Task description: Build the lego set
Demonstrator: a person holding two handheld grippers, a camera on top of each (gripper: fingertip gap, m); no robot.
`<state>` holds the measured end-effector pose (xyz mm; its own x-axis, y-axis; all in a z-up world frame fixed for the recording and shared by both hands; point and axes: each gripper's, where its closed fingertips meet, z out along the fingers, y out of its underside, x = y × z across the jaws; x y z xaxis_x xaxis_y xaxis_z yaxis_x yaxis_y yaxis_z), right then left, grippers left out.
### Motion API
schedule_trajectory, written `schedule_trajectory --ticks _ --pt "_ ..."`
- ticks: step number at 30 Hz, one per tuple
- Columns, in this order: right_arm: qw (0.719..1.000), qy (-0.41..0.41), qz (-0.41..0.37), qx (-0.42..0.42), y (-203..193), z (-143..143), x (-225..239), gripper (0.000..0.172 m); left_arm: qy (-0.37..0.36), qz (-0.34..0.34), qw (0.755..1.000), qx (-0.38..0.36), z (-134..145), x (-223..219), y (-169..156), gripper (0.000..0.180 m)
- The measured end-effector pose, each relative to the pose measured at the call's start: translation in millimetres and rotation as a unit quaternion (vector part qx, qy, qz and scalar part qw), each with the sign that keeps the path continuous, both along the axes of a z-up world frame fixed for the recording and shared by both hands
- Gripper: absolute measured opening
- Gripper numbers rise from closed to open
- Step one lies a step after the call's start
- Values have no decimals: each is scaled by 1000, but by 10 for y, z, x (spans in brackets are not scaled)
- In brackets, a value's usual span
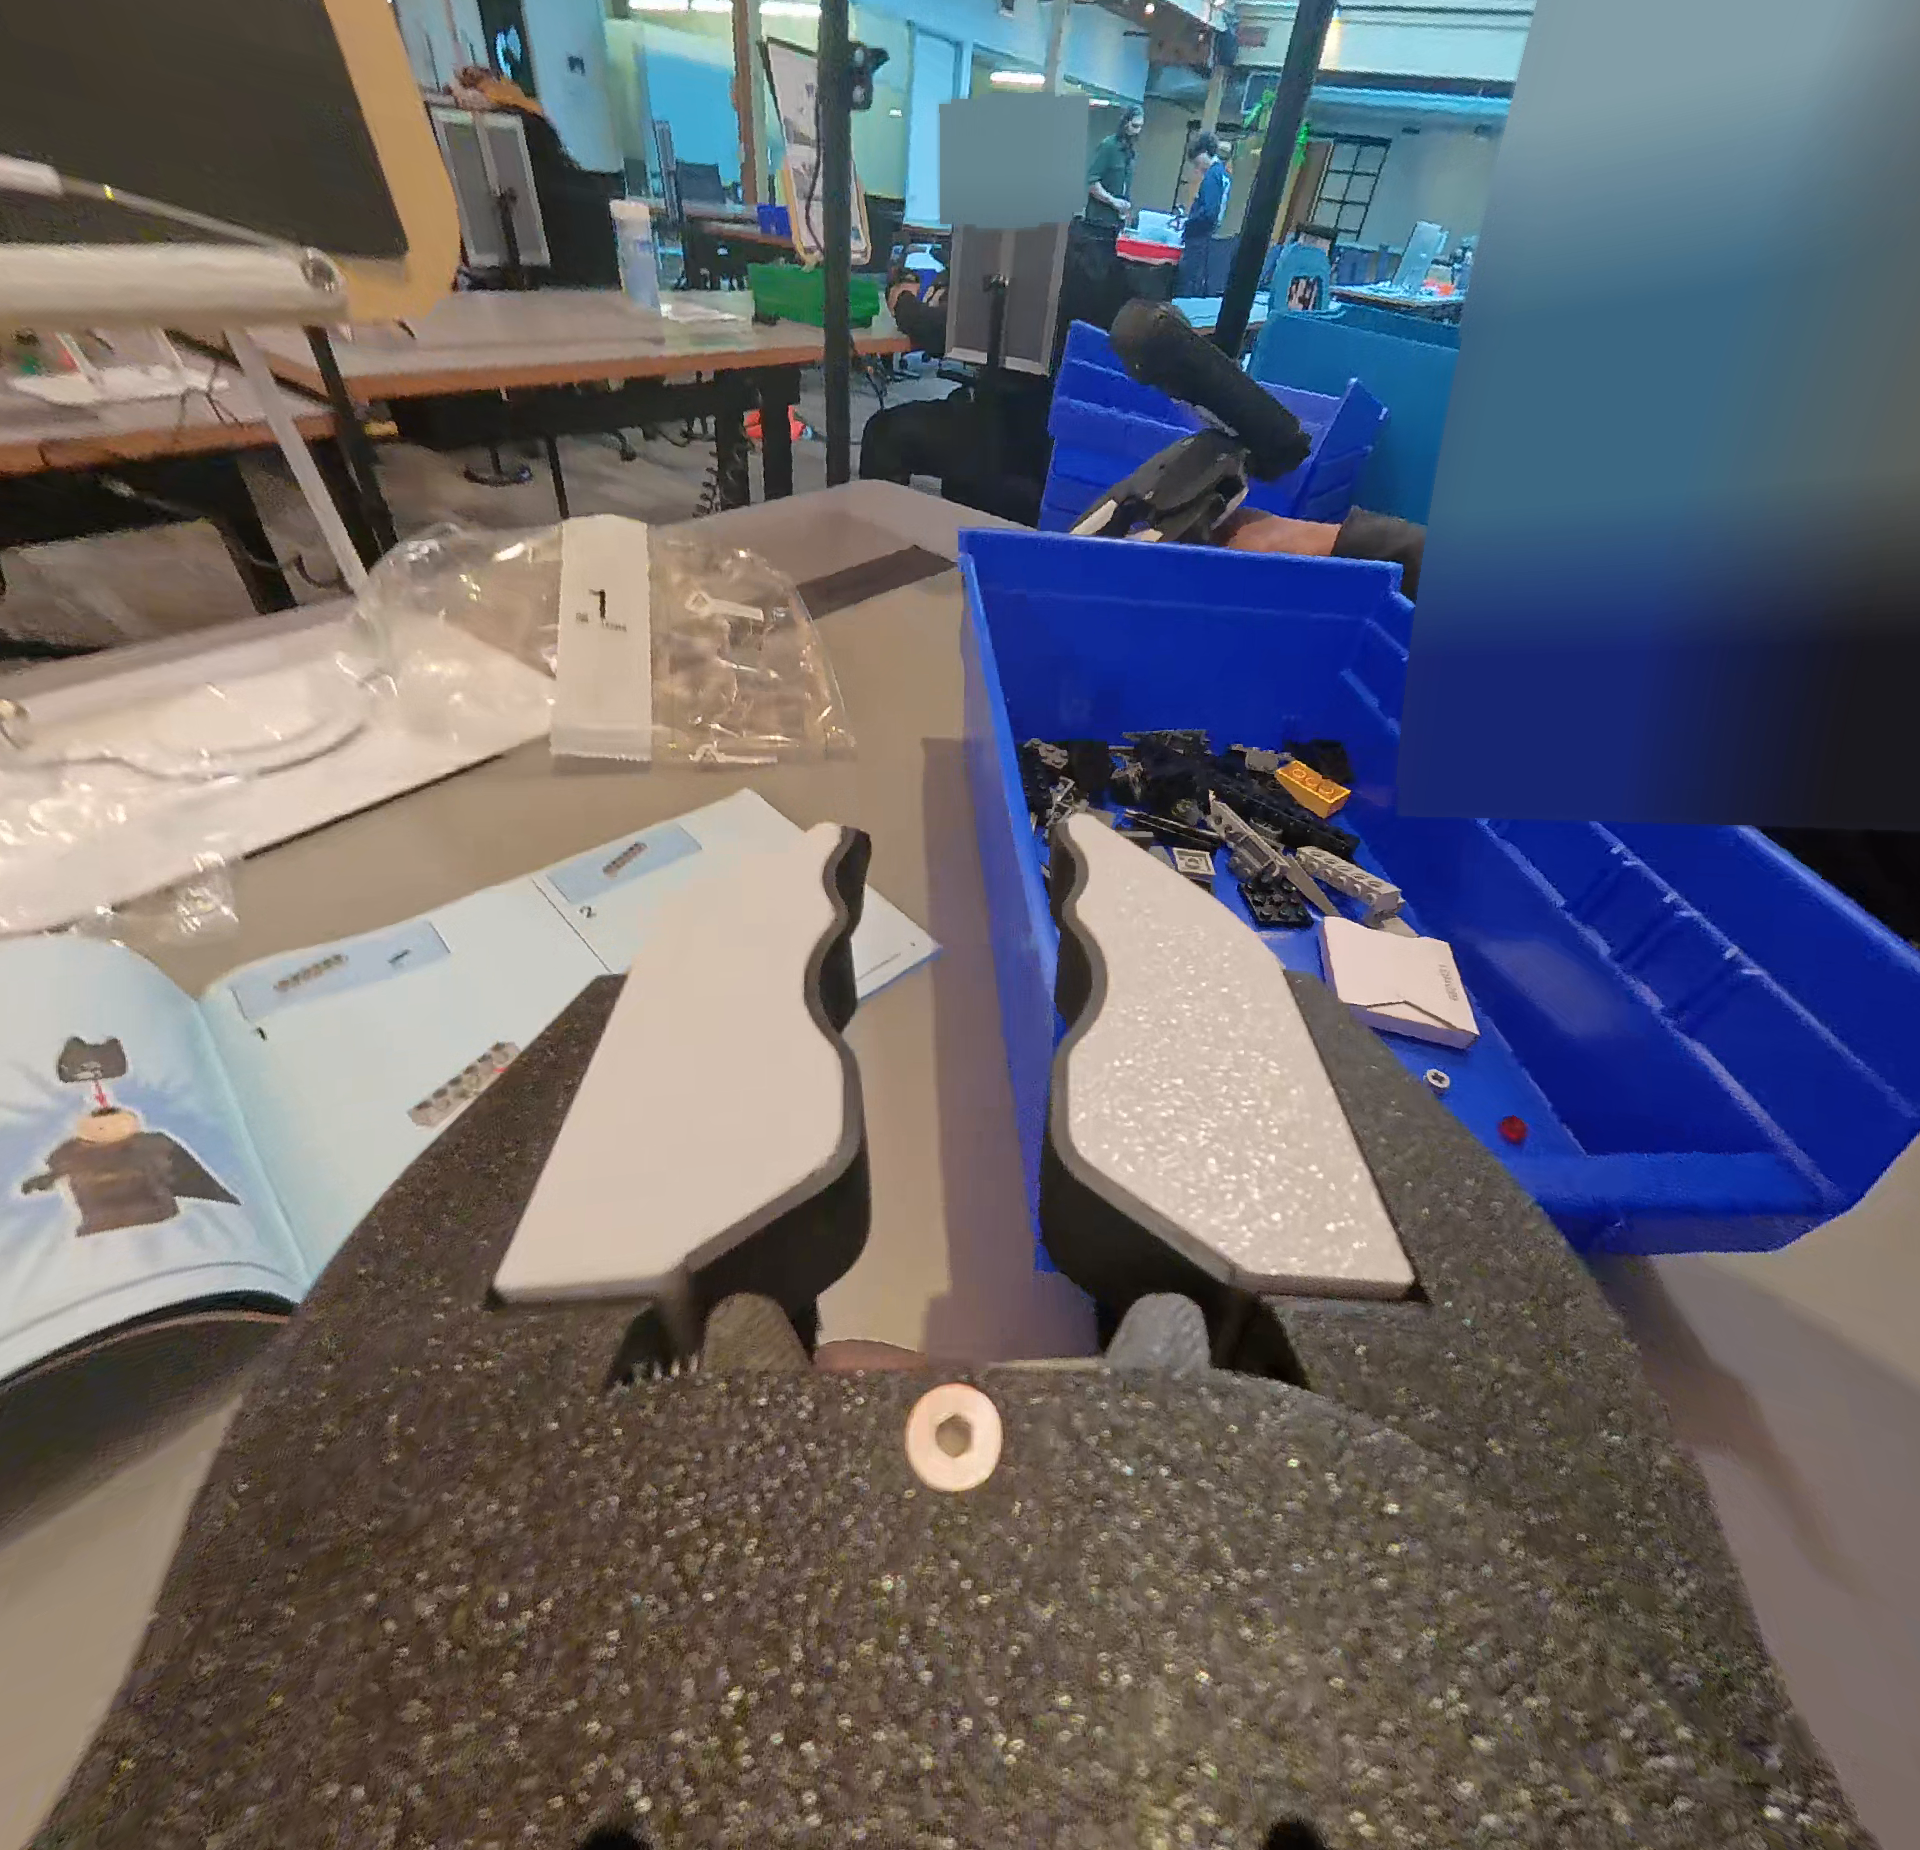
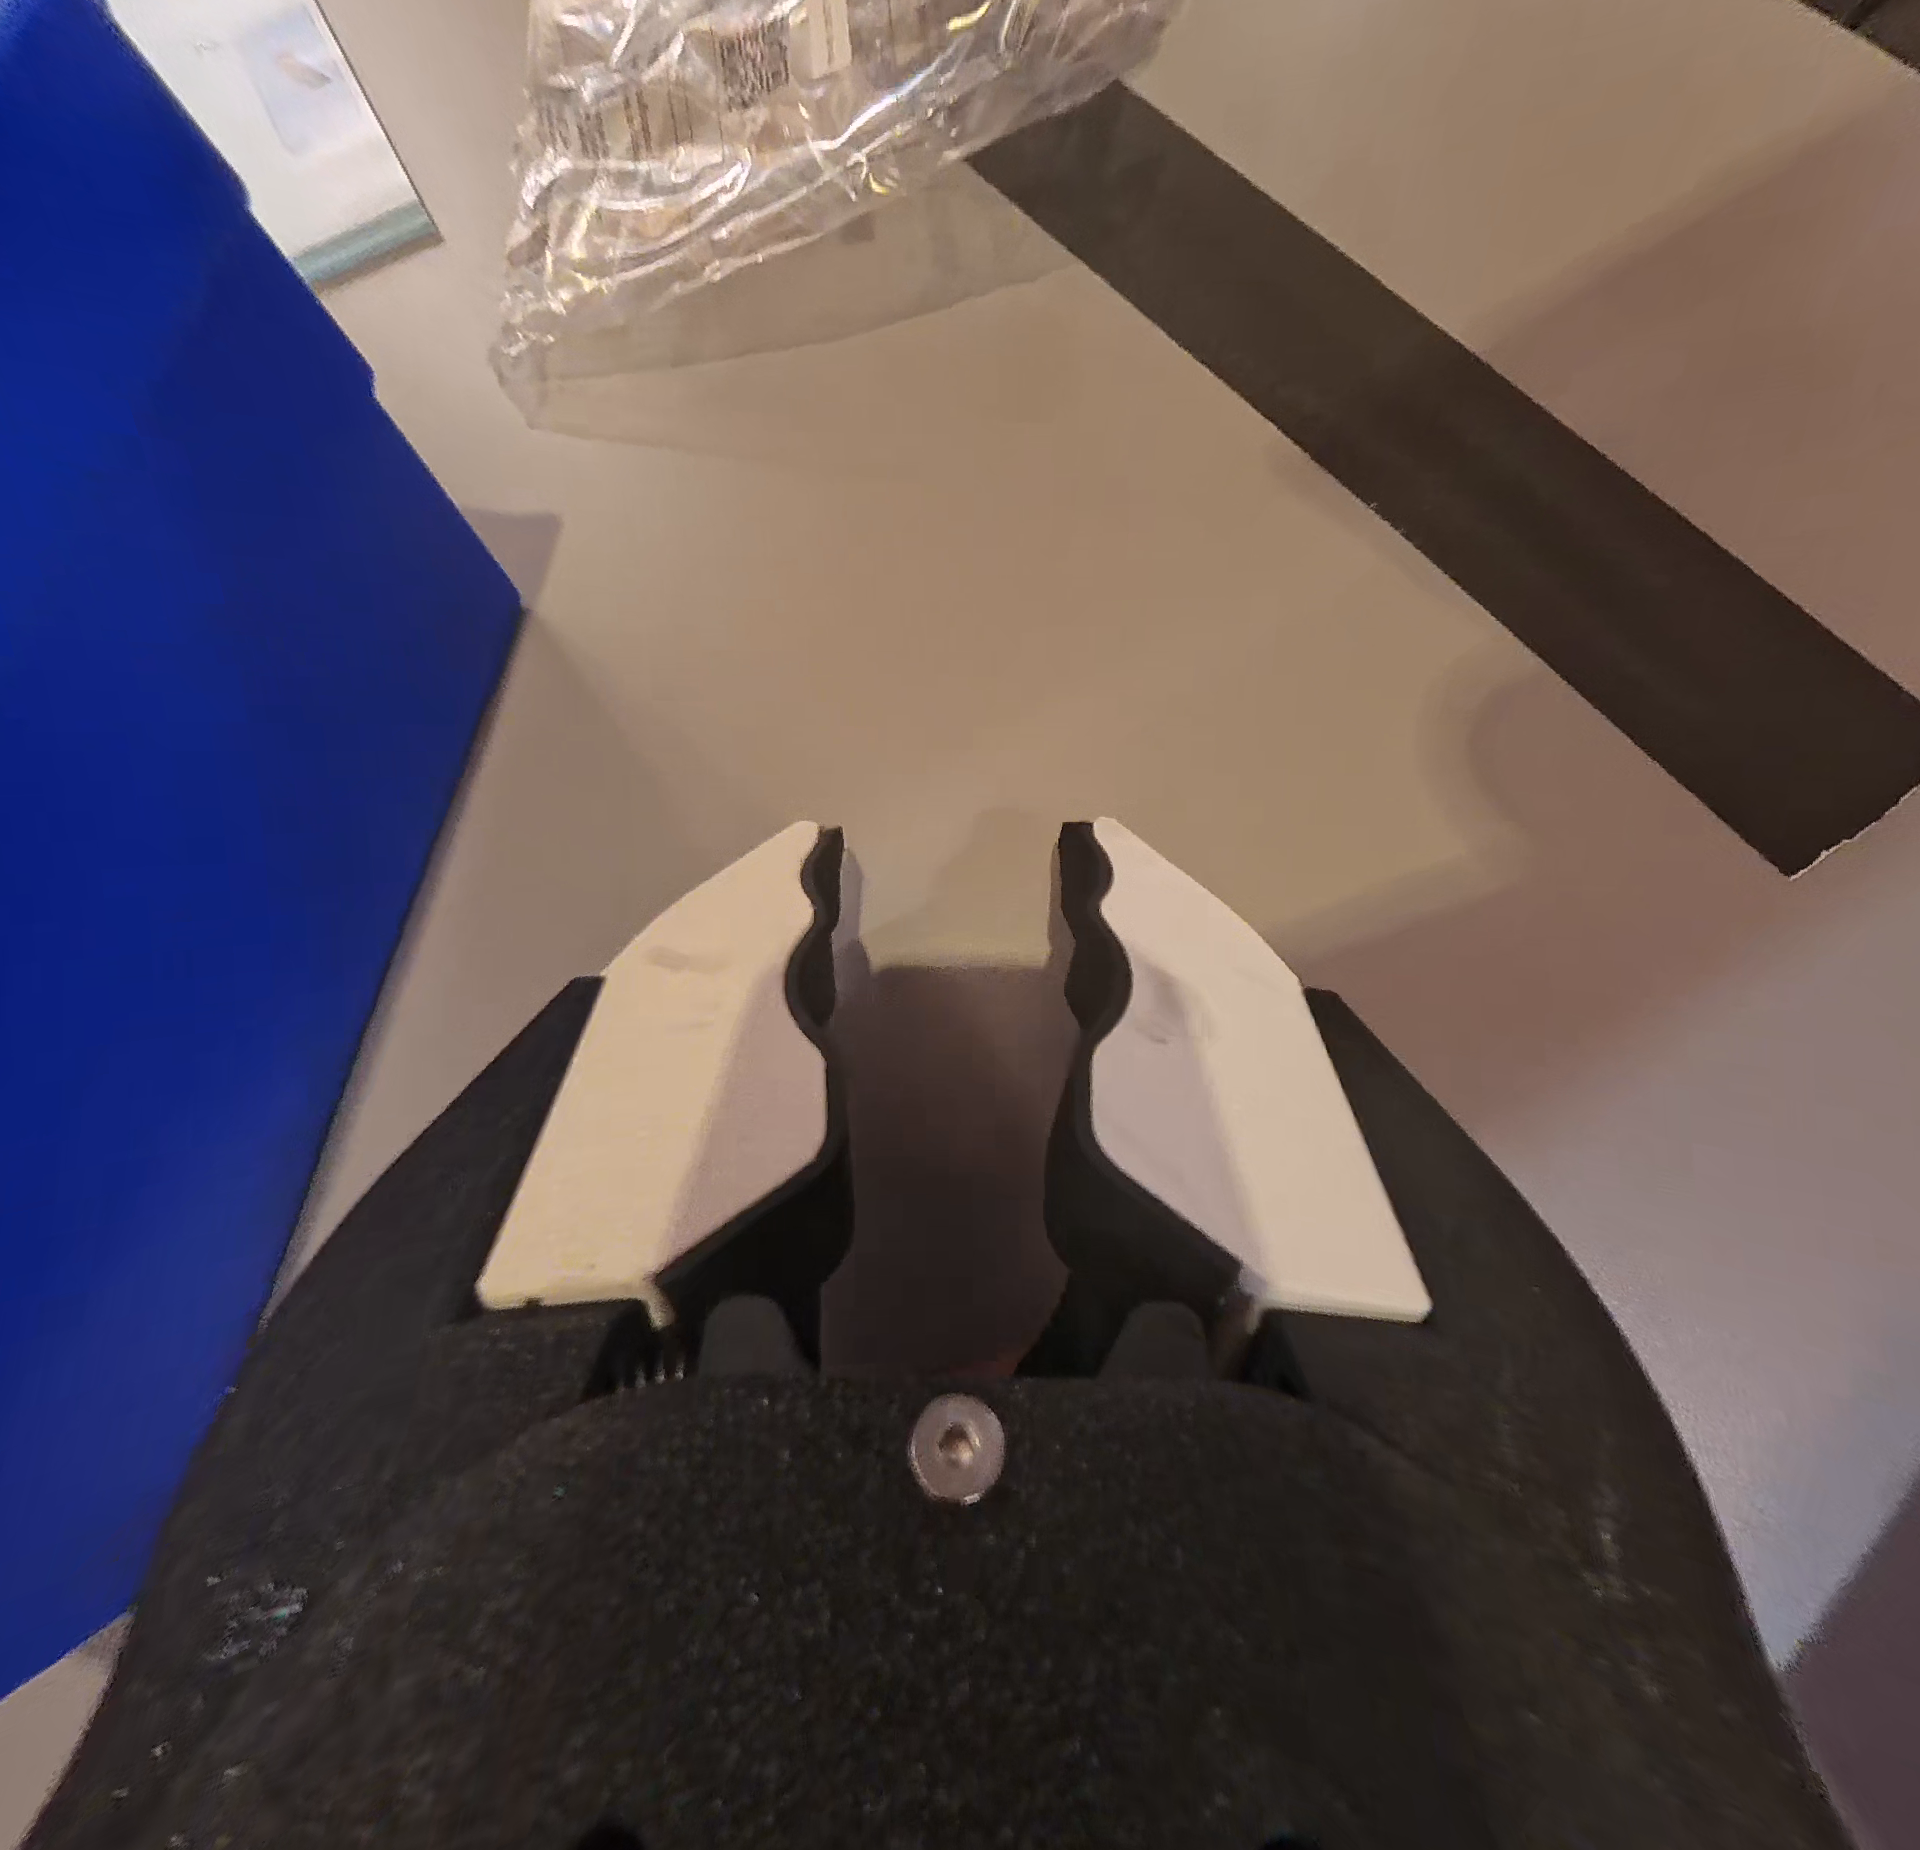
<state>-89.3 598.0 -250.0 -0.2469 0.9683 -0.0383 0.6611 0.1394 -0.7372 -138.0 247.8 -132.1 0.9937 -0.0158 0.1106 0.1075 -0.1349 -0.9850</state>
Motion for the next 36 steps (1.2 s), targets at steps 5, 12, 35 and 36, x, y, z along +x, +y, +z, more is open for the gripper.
schedule_trajectory --ticks 5,12,35,36 --pt "1000 -10 3 18 -11 -41 2 42 9 -10 1000 -22 -125 120 66 35" --pt "1000 -6 6 3 -18 -19 7 41 0 -17 999 -44 -269 221 113 33" --pt "1000 -8 14 -14 -38 -13 8 41 -29 -198 979 -51 -336 898 32 25" --pt "1000 -8 14 -15 -39 -12 7 41 -30 -197 979 -50 -336 893 34 26"
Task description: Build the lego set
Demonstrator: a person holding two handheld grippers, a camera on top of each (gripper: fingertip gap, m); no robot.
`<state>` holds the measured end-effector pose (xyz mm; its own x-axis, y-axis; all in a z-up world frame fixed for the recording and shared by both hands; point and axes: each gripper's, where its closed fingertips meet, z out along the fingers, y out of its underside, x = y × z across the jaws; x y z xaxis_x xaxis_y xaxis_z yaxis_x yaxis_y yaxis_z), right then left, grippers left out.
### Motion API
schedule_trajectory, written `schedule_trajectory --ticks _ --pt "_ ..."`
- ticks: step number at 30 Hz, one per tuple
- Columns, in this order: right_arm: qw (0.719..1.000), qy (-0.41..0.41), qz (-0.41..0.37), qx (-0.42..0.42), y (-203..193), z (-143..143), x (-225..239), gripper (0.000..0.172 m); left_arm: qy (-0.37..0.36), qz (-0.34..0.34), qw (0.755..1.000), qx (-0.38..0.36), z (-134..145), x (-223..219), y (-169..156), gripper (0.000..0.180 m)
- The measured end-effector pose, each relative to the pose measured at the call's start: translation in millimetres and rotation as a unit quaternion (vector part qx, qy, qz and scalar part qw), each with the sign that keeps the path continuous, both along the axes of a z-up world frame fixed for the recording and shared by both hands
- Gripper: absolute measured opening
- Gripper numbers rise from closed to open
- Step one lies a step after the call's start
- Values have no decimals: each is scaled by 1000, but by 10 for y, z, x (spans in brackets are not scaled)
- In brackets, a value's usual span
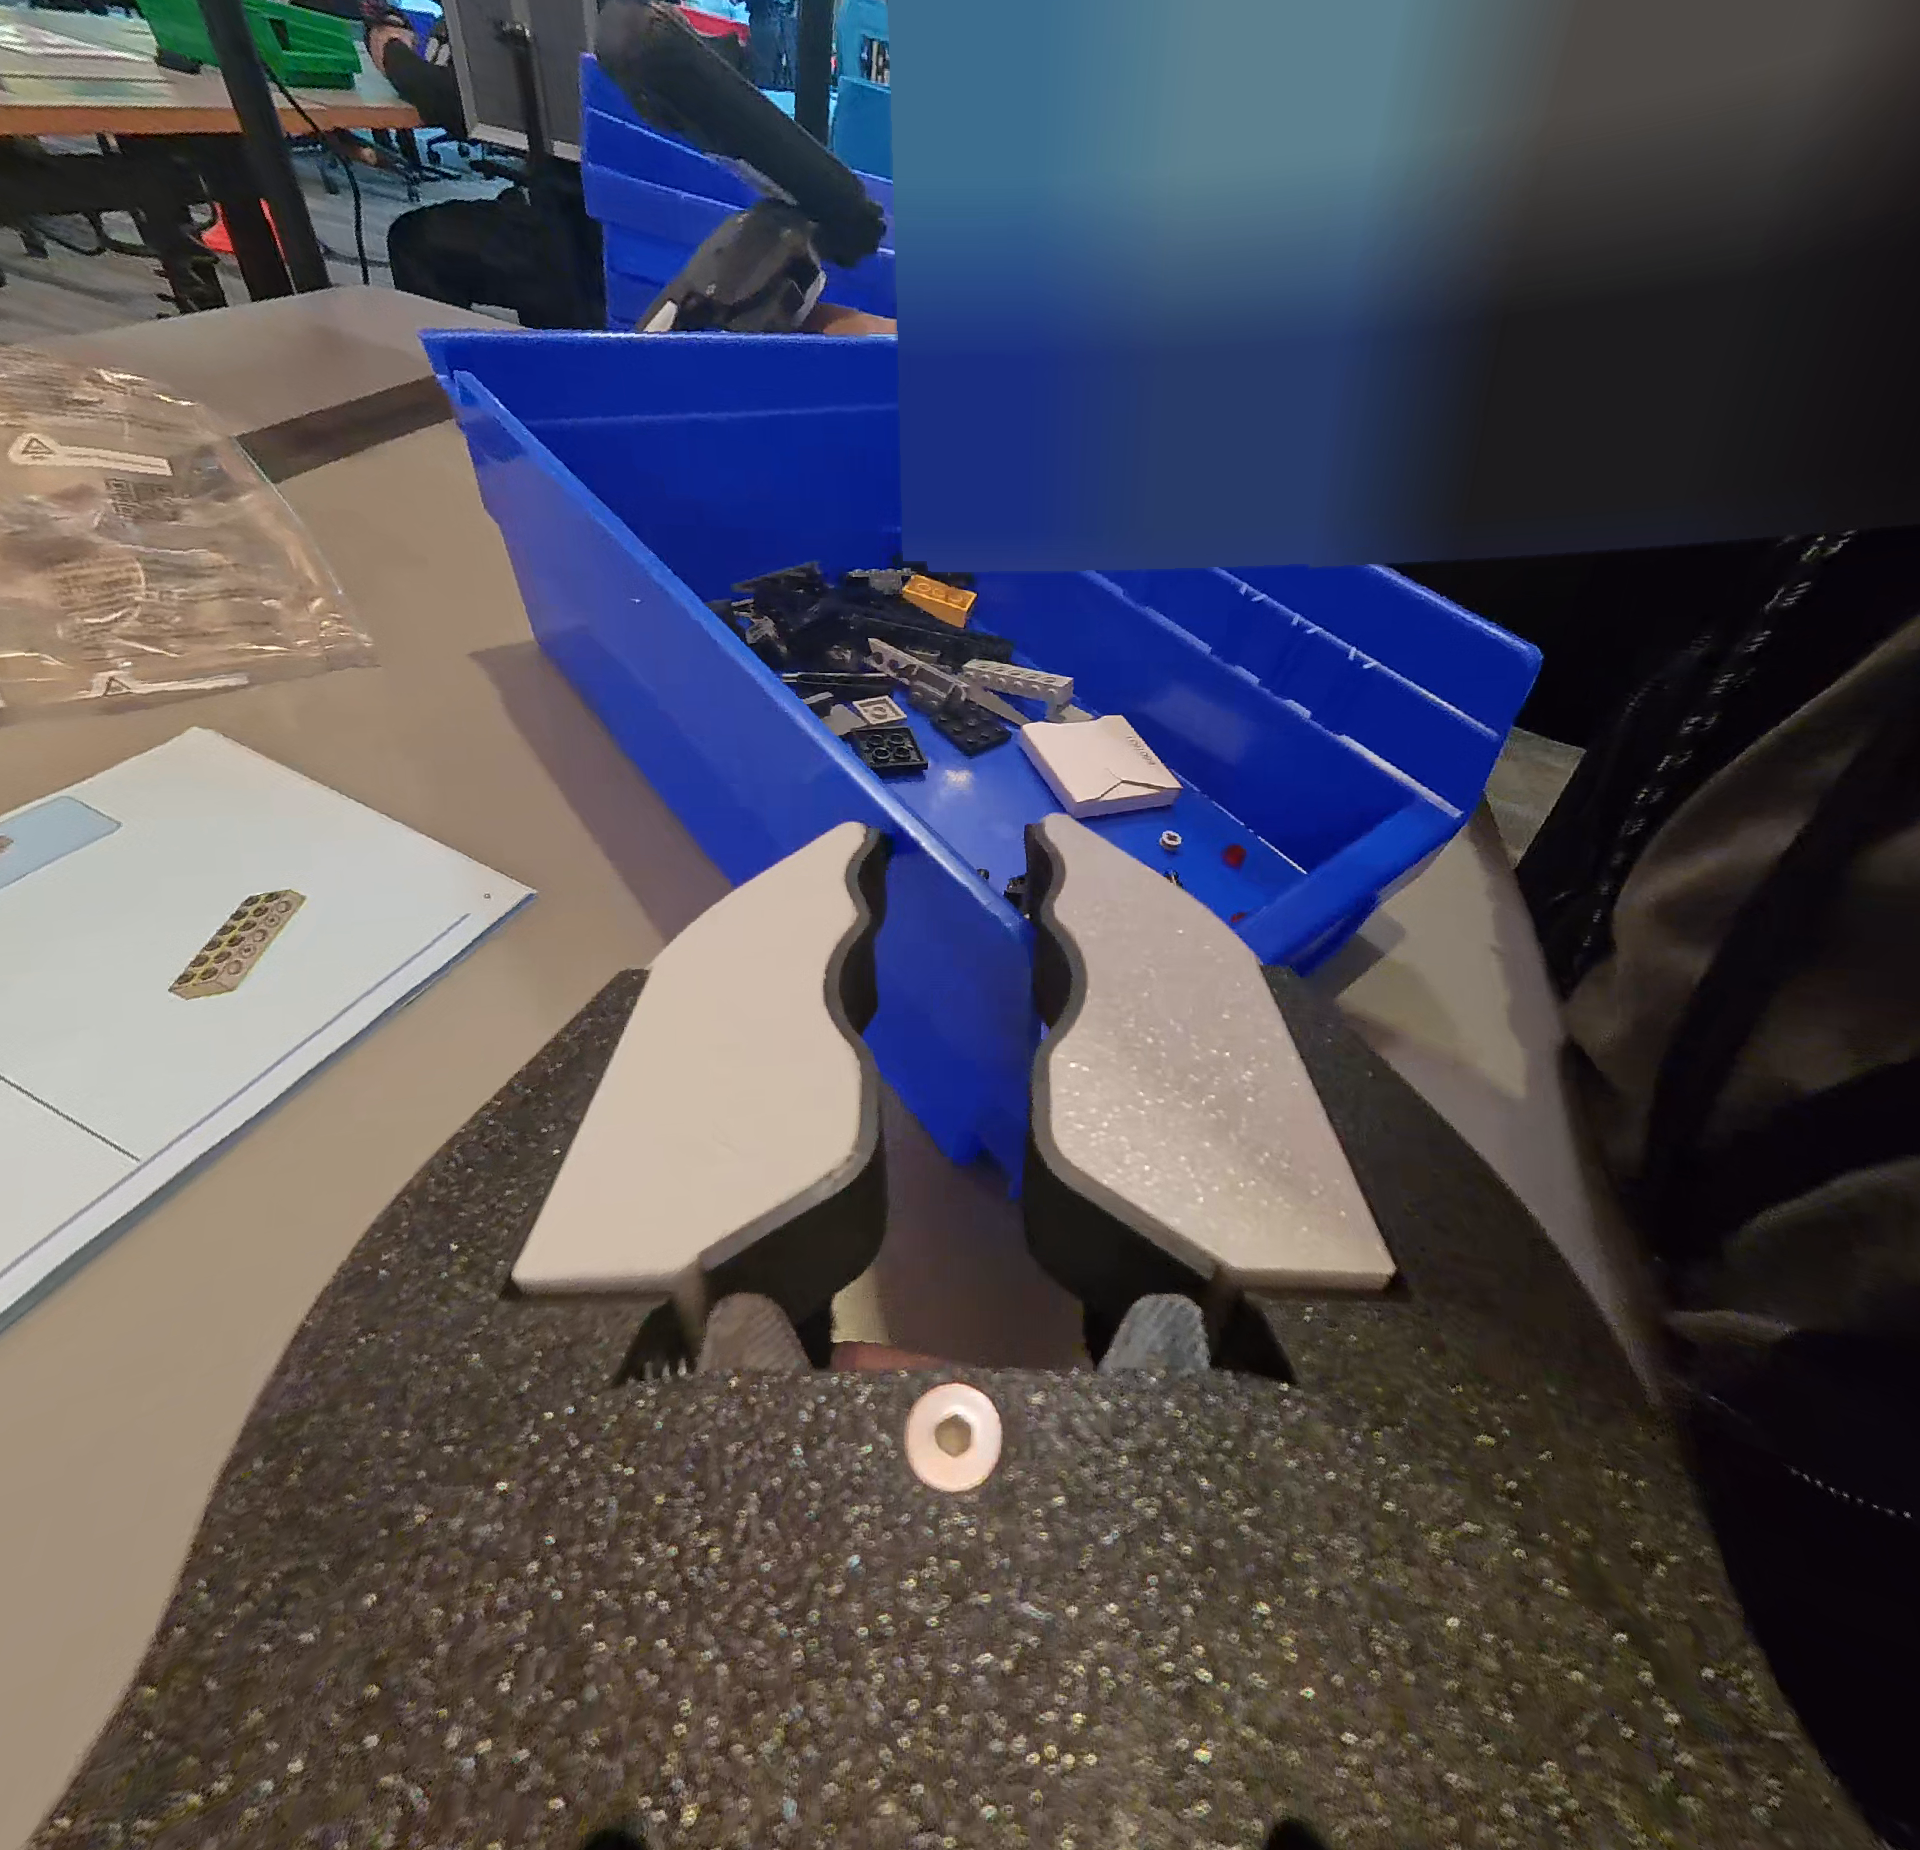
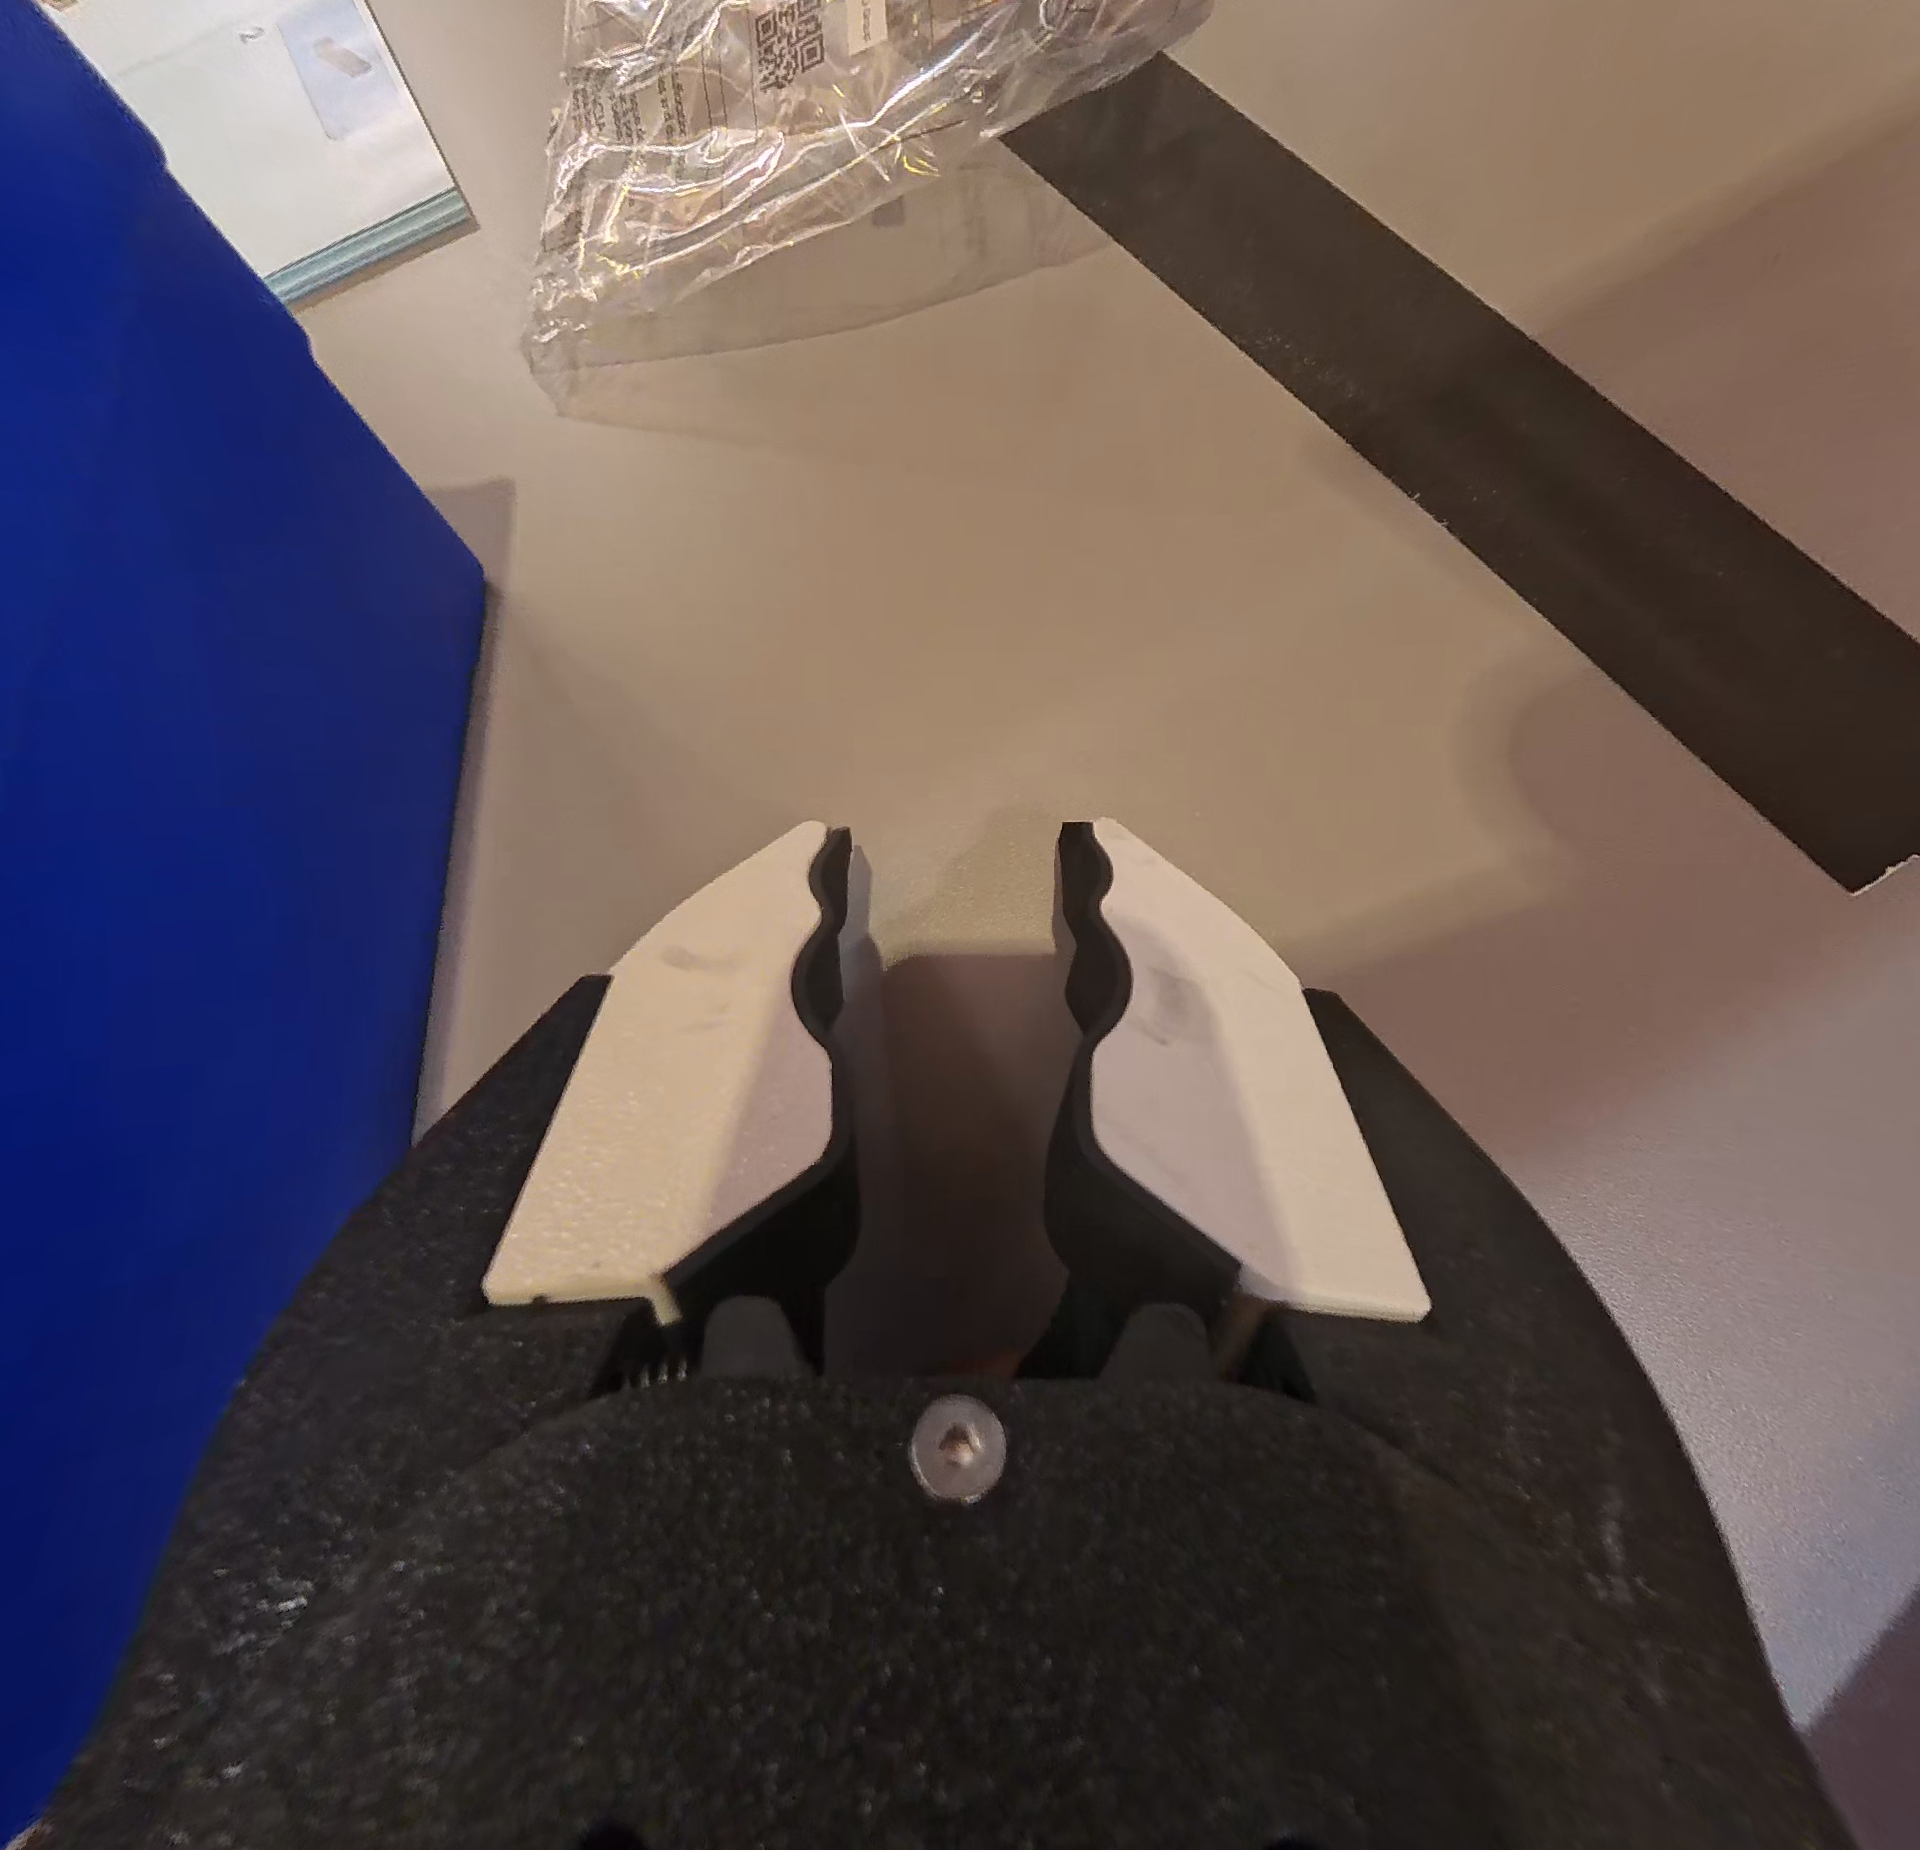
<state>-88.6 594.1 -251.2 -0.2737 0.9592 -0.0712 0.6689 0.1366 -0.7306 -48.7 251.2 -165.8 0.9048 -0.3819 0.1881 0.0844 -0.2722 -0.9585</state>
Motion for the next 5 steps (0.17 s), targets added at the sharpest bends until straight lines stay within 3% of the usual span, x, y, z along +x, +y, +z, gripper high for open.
schedule_trajectory --ticks 5 --pt "1000 -2 4 -4 -12 -3 3 40 -7 4 1000 7 15 -15 8 30"
